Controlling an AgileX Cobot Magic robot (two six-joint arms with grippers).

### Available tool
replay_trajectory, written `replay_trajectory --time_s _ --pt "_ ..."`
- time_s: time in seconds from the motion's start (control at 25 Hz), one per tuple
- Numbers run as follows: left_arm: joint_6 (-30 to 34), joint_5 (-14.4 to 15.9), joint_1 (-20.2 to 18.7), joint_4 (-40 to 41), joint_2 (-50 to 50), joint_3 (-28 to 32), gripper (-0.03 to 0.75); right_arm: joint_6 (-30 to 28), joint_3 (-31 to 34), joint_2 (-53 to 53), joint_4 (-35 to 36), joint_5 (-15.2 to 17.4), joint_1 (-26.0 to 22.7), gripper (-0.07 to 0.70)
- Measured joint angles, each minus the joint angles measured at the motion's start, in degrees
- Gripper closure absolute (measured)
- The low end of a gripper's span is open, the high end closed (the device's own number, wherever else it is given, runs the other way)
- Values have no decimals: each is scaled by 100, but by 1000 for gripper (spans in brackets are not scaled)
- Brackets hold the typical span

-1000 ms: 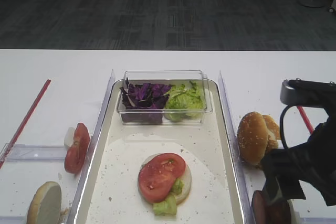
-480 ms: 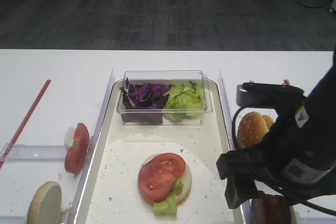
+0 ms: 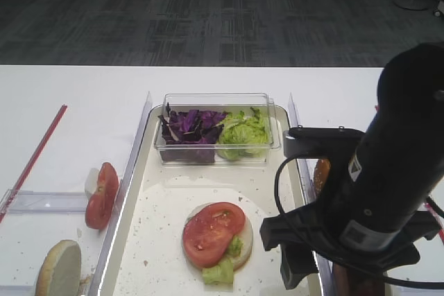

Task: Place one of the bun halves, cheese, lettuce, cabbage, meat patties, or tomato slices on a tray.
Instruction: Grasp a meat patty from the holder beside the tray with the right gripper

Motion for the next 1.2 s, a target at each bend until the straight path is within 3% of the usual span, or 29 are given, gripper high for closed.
replay_trajectory --time_s 0.92,1.2 --pt "0 0 0 0 0 0 44 -14 -112 536 -58 -152 10 47" --pt "0 0 0 0 0 0 44 219 -112 549 -458 -12 10 225"
